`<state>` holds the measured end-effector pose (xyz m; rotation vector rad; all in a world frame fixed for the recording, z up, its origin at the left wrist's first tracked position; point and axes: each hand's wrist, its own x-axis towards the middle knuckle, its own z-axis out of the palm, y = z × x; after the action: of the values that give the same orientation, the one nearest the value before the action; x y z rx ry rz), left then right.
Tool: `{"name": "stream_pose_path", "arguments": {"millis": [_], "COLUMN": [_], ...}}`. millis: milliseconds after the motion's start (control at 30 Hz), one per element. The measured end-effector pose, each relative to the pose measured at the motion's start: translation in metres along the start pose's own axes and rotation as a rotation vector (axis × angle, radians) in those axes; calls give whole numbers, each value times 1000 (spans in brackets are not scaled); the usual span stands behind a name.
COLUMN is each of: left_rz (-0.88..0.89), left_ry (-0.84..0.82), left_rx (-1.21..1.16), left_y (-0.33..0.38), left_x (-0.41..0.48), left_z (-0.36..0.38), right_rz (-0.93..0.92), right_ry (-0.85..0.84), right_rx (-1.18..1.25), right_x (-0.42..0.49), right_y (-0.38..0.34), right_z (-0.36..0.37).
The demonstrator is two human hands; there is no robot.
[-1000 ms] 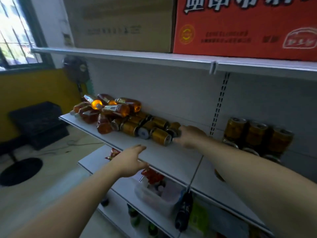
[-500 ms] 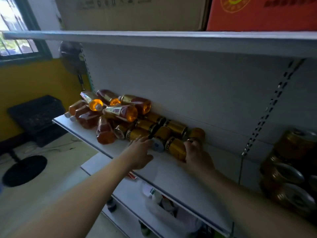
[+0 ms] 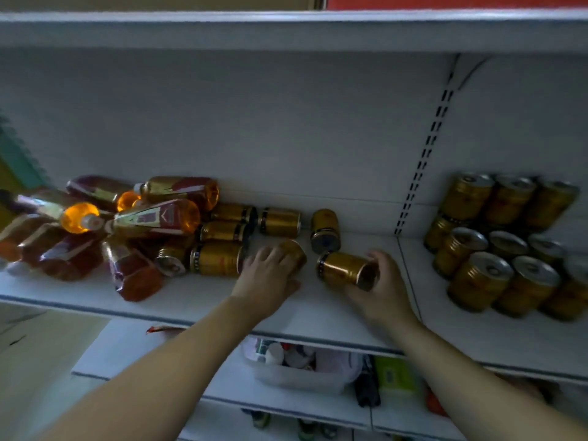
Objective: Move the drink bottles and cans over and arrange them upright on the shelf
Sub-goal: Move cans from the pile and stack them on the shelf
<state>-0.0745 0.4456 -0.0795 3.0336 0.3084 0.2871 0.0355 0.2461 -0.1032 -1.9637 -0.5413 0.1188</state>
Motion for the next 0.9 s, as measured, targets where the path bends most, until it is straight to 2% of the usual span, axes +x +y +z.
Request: {"name": "stream_pose_path", "arguments": {"millis": [67, 133, 233, 333, 400, 467, 533, 667, 767, 900], "left_rz": [-16, -85, -133, -124, -211, -325, -354, -353, -323, -253], "left_ry": [28, -18, -104, -101, -114, -125, -90, -80, -99, -167], "left_rx": [18, 63, -13, -69, -267, -621, -937, -1253, -1317, -1247], "left_y": [4, 7, 7, 5, 4, 9, 23, 60, 92, 144], "left_x": [3, 6, 5, -1, -4, -11, -16, -17, -12, -6], "left_z": [-1, -1, 0, -2, -7, -14, -17, -13, -5, 9], "right_rz": [5, 10, 23, 55, 78, 59, 50, 43, 30, 33], "right_ry": [126, 174, 153, 16, -27, -5, 58, 207, 276, 312], "right_rx": [10, -38, -126, -74, -35, -49, -38, 66, 93, 83], "right_x": [-10, -17, -27, -39, -42, -42, -44, -56, -66, -72], "right_y": [-4, -6, 0, 9, 12, 10, 7, 8, 13, 32], "right_z": [-7, -14, -20, -23, -26, -31, -38, -64, -94, -138]}}
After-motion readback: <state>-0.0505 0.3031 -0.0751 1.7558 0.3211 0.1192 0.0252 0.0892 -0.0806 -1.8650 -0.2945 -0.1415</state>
